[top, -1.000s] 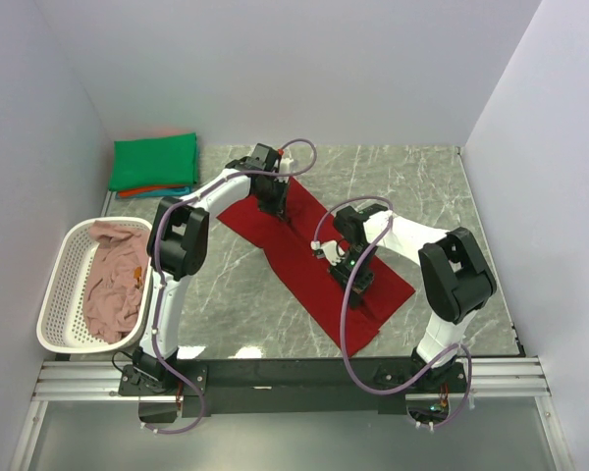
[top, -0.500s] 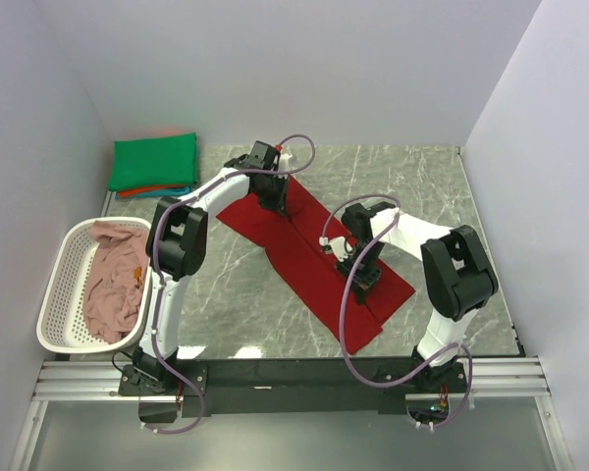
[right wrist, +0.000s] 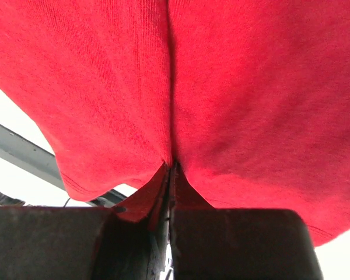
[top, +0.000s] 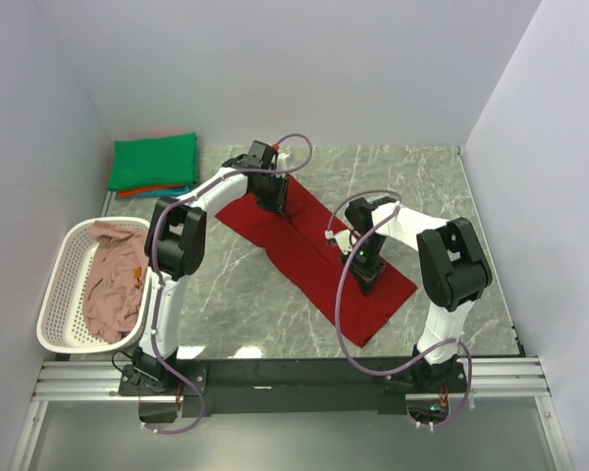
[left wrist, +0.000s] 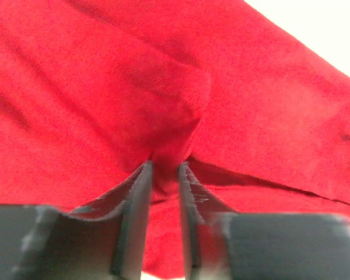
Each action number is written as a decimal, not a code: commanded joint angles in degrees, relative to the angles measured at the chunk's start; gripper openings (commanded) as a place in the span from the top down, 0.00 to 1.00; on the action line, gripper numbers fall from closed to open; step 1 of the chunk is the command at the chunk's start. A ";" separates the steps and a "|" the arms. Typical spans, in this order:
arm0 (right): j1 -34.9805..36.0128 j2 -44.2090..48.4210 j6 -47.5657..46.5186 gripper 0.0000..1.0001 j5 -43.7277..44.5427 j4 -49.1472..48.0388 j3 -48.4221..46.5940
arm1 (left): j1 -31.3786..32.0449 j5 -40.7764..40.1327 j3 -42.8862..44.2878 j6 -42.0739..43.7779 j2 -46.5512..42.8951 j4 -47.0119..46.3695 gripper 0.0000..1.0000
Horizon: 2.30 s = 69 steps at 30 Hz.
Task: Fold and stack the t-shirts
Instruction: Fold the tshirt
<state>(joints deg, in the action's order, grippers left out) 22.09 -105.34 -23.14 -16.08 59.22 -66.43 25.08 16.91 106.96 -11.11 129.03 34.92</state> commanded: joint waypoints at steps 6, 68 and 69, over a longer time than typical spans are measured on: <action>0.06 9.53 1.26 0.71 1.48 3.97 -5.64 | -7.32 4.28 -7.72 2.85 -14.06 1.29 0.55; 1.64 -10.67 -1.82 0.94 1.67 5.55 -14.70 | -7.94 -1.35 -5.00 3.38 -8.18 3.31 0.57; 1.91 -11.11 -1.74 0.94 1.23 5.55 -13.04 | -7.94 -1.61 -5.00 3.64 -8.10 3.49 0.57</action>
<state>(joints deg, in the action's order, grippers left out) 22.79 -116.27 -25.04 -15.59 64.49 -81.69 18.57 15.20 102.06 -6.55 120.99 37.93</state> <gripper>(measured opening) 0.062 0.435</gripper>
